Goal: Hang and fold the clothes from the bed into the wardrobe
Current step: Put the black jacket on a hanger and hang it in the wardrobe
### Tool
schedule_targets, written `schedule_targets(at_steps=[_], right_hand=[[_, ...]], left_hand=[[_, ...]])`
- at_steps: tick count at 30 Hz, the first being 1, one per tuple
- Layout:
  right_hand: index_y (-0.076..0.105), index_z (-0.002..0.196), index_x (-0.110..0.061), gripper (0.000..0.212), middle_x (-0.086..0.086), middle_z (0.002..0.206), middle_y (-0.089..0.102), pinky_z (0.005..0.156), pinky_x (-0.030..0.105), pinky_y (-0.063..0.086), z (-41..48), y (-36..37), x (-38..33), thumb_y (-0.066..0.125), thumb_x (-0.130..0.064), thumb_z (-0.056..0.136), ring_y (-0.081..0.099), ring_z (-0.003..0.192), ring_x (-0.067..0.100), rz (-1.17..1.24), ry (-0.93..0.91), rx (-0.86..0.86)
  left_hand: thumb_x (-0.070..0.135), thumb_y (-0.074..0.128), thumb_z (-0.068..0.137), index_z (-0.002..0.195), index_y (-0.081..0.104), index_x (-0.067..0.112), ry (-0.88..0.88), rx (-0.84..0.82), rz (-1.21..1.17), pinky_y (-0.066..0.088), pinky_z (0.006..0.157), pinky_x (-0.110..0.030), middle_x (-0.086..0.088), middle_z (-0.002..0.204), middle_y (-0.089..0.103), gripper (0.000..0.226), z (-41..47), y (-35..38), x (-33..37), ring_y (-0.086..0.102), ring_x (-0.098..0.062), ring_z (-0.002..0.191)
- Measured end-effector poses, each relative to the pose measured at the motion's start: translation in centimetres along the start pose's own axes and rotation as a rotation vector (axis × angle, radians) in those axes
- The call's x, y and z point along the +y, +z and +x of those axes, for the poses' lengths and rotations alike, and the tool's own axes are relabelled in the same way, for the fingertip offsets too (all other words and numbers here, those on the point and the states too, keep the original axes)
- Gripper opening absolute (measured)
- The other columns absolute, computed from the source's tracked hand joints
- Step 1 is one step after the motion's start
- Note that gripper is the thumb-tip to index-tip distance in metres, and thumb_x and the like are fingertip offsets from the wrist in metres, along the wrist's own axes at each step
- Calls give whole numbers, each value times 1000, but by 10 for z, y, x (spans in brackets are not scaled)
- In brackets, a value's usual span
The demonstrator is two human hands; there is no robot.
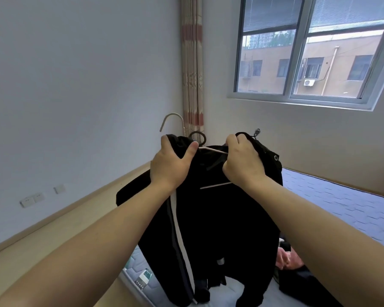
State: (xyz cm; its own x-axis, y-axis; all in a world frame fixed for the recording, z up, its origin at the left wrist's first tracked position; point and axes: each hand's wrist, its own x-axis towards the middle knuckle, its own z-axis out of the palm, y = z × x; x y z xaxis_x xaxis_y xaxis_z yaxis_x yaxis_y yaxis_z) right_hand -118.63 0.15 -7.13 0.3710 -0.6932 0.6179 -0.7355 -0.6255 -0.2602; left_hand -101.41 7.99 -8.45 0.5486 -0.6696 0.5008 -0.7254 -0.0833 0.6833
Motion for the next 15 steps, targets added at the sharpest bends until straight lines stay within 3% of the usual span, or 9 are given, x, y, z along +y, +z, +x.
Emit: schedule_targets(at_steps=[3,6,9,10,11,13,15], right_hand=[[59,104,-12,28,8,95,58,73,35,32,-2,4,12,49,-9,78,55,87,32,-188,-215,33],[59,100,-16,39,4,94,64,91,48,30,-6,4,28,32,-15,71,60,101,31,-429,-322,32],[59,107,-13,41,10,137,59,108,70,7,-5,10,51,58,-4,66,38,139,35,-514,-200,-52],[59,110,-13,41,10,146,53,109,70,11,-3,13,59,61,-4,71,33,143,37,-451,-106,-87],[60,113,-13,36,10,145,54,107,60,26,-2,17,66,58,-4,79,38,140,38,-313,12,-137],[63,114,-14,29,11,126,64,88,37,44,-1,17,71,45,-9,91,57,116,34,165,327,-238],[63,109,-15,27,10,116,67,79,42,59,-6,17,70,39,-18,96,66,99,31,586,597,-324]], left_hand=[[84,50,81,106,54,23,94,78,134,60,76,-41,9,86,61,65,8,-4,-3,63,-19,81],[83,49,78,89,60,24,116,116,163,59,74,-40,11,76,62,61,18,-10,-6,63,-19,75],[76,56,80,81,60,26,115,127,178,58,74,-39,13,70,59,51,24,-20,-6,61,-16,72],[76,56,80,79,60,26,132,131,184,57,73,-39,13,69,59,50,24,-22,-5,60,-16,70],[76,56,80,78,59,26,158,137,187,57,72,-39,12,68,59,50,23,-24,-3,60,-16,70],[77,56,80,78,59,27,213,159,178,57,70,-38,12,68,59,50,22,-26,1,61,-16,68],[77,57,80,77,58,25,243,170,181,56,70,-38,11,66,58,52,22,-26,4,61,-17,67]])
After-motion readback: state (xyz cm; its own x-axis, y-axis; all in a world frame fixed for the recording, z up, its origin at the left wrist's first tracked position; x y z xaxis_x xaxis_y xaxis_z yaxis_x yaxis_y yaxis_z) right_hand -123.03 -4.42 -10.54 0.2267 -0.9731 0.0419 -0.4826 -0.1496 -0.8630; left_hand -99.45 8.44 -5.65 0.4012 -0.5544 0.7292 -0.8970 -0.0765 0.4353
